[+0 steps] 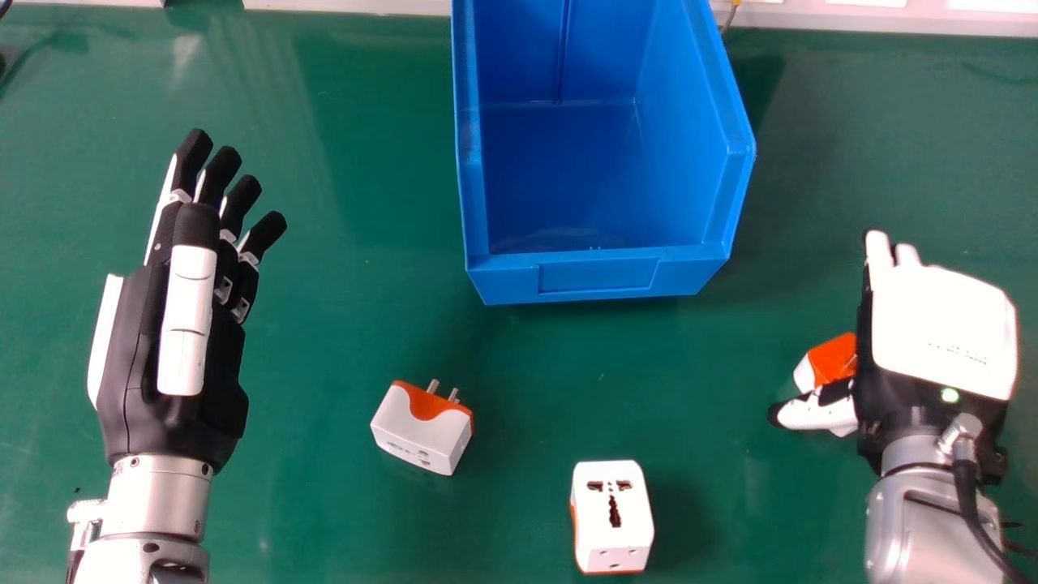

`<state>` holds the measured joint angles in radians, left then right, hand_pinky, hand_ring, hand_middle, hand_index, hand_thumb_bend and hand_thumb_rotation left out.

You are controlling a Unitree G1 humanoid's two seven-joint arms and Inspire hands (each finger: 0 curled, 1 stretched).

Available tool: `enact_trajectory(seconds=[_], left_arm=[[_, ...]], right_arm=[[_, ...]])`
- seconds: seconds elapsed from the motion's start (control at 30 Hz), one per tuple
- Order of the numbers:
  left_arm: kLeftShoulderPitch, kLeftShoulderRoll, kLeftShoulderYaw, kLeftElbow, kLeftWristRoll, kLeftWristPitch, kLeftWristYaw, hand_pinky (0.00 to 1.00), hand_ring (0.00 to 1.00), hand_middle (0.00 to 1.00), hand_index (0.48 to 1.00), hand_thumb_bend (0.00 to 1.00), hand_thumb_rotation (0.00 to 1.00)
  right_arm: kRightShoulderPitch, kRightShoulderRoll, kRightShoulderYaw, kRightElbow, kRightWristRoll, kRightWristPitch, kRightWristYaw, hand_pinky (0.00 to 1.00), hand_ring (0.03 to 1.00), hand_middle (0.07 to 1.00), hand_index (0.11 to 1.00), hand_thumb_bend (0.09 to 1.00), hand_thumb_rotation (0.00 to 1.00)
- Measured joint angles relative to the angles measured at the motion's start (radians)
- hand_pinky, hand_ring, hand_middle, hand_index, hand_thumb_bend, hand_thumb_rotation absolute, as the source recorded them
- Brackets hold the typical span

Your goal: Pick all objects and put in blue box

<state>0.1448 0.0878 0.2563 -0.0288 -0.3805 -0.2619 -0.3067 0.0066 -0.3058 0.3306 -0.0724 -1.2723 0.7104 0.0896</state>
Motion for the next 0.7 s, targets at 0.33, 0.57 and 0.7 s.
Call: enact_trajectory(seconds=[0.33,0.57,0.7], left_arm=[[0.000,0.001,0.003,0.000,0.006,-0.001,-0.001,0.91,0.96,0.97,0.959,0.82,0.77],[0.000,0.001,0.004,0.000,0.006,-0.001,-0.001,0.91,0.96,0.97,0.958,0.82,0.77],[0.000,0.001,0.004,0.000,0.006,-0.001,0.000,0.91,0.96,0.97,0.958,0.82,0.77]], right_arm=[[-0.019,-0.059,0.003,-0.003,-0.037,0.001,0.245,0.86,0.939,0.963,0.965,0.979,0.47],[-0.033,-0.059,-0.028,-0.014,0.052,-0.023,0.311,0.88,0.960,0.977,0.961,0.987,0.45],[-0.043,-0.057,-0.039,-0.008,0.092,-0.024,0.317,0.88,0.960,0.977,0.961,0.987,0.45]])
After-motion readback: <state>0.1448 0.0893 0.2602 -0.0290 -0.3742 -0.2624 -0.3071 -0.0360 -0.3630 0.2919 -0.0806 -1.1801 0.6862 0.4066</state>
